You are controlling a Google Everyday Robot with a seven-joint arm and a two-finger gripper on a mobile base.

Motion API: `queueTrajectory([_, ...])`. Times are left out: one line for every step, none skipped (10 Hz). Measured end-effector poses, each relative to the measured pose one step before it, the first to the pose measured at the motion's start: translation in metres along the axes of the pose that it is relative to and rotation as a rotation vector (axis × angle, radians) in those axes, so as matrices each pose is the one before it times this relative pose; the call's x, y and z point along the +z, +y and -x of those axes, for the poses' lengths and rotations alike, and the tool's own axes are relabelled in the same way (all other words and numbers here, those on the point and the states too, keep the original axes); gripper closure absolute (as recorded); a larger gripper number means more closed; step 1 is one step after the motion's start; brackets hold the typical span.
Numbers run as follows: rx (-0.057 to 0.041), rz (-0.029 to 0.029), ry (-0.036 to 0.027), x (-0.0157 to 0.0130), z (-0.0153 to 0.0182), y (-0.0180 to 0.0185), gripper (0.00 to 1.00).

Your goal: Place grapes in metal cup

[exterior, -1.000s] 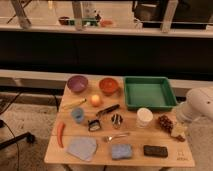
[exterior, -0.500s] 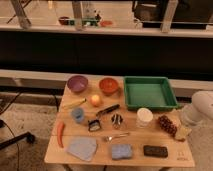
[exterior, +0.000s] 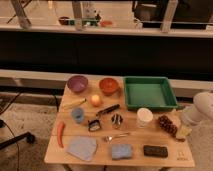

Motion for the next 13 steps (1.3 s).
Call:
queueTrajectory([0.00683,-0.00295,-0.00863,0.00451,0.00052,-0.00479,0.2])
queueTrajectory([0.00673,-0.00196,-0.00759,0.00291,0.00014,-0.00231,0.2])
queueTrajectory([0.00507,-0.0018,-0.00564,0.00139,0.00004,-0.0011,0.2])
queueTrajectory([0.00593,-0.00083,-0.00691,0.00107,0.00154,-0.00086,0.2])
queueTrajectory([0.00472,-0.0001,-0.00718,0.00168,0.00273,-0.00105,0.2])
queueTrajectory([0.00295,0.00126,-0.00309,0.00182,0.00151,-0.00048,0.2])
queueTrajectory([0.00198,0.00351,-0.0002,0.00252,0.00054,0.00042,0.2])
queueTrajectory([0.00275,0.0028,0.00106,0.00219,0.00021,0.00009,0.2])
queueTrajectory([0.00183,0.00729,0.00346,0.00199,-0.00002,0.00073,0.2])
queueTrajectory([0.00139,0.0058,0.00195,0.0014,-0.00022,0.00093,0.2])
queueTrajectory([0.00464,0.01226,0.00249,0.0027,-0.00096,0.0031,0.2])
queueTrajectory([0.00439,0.00781,0.00062,0.00208,-0.00097,0.00237,0.2])
queueTrajectory([0.00661,0.00741,-0.00111,0.00196,-0.00093,0.00165,0.2])
